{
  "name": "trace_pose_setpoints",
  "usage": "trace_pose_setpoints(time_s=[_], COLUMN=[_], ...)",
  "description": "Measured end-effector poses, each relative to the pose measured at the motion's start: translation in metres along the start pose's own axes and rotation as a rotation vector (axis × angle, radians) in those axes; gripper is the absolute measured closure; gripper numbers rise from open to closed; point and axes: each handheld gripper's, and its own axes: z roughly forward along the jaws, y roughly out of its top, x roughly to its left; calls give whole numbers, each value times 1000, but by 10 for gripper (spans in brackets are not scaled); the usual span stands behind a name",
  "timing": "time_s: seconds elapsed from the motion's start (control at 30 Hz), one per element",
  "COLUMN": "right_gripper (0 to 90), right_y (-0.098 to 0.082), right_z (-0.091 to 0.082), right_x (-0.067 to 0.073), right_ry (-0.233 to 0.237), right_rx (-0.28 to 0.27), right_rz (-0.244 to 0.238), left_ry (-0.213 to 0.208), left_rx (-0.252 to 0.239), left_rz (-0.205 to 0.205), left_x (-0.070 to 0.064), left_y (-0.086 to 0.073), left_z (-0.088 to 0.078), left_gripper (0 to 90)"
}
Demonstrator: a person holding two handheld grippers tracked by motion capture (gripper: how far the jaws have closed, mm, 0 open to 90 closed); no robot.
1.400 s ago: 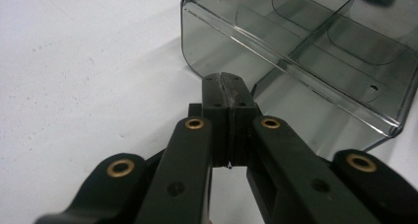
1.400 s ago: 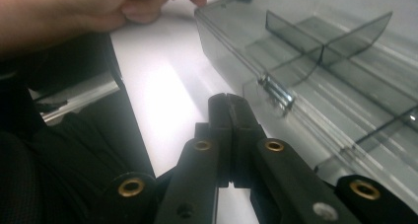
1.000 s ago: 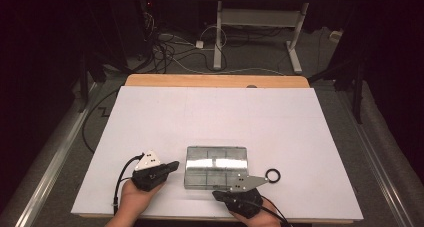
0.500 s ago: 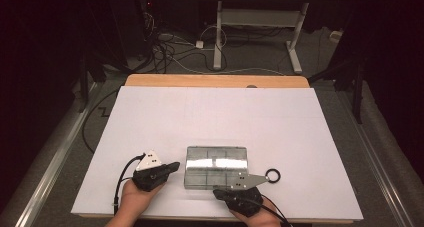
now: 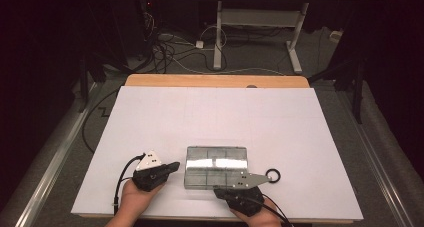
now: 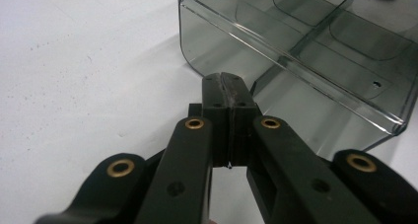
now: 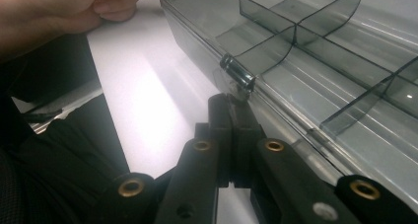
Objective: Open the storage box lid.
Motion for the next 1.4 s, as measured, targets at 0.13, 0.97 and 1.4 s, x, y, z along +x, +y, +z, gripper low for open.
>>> trace_pose_setpoints(time_s=[0.13,0.97,1.4], right_gripper=[900,900,900], right_y=[0,-1,2], right_z=[0,-4,-7], right_x=[0,0,0], right_ry=[2,22,14], right_rx=[-7,-51,-79], right_rz=[0,-16,-13], left_ry=[-1,-6,-14], left_rx=[1,-1,-4], left_rz=[2,-3,-6], left_x=[0,1,1], left_y=[0,0,0], left_z=[0,0,-1], left_gripper=[875,875,876])
